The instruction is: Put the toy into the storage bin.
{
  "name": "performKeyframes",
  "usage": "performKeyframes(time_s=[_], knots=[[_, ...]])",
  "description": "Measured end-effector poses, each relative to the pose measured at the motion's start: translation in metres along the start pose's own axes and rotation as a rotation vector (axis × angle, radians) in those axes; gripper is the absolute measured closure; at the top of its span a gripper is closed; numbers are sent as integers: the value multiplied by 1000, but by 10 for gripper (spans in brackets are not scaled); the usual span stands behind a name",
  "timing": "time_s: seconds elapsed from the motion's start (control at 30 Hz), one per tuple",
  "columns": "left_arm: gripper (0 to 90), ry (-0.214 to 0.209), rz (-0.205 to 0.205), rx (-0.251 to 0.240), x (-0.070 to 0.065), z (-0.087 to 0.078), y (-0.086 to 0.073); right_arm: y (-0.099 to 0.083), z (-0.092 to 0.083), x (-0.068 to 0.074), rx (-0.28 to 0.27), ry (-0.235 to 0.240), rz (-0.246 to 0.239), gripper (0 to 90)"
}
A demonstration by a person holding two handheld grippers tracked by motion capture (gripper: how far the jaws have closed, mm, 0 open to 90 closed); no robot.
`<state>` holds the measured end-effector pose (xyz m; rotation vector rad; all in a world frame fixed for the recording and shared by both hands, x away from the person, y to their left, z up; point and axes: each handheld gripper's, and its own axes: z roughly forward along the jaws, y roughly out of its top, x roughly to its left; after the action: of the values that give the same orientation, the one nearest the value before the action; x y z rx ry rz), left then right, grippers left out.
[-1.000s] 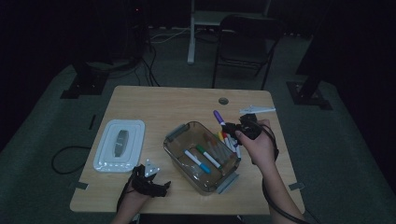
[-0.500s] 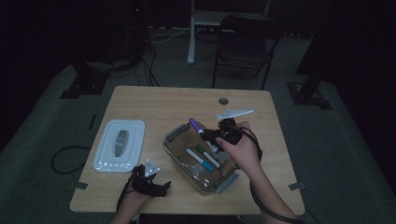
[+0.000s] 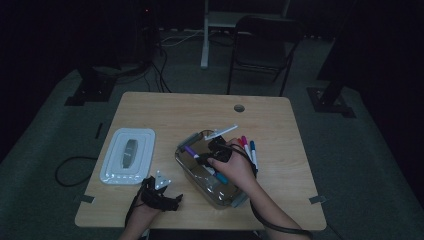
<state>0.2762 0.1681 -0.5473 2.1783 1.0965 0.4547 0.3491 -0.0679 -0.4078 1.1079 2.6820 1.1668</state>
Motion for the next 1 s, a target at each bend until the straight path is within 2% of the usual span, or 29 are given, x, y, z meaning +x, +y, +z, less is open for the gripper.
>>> performKeyframes(time_s=[0.23,0.33,0.53,0.6,0.8,1.0], knots=[[6,-2,1,3,0,0,0,-4,24,-3,88,7,7,766],[6,-2,1,2,0,0,0,-5,34,-4,131,31,20,766],[6,-2,1,2,0,0,0,-8,49,-6,190,32,30,767],[6,-2,3,4,0,0,0,-11,57,-8,237,16,18,767],[6,-1,1,1,0,0,0,-16,69,-8,306,16,22,766],[6,-2,0,1,0,0,0,-20,73,-8,369,27,18,761]])
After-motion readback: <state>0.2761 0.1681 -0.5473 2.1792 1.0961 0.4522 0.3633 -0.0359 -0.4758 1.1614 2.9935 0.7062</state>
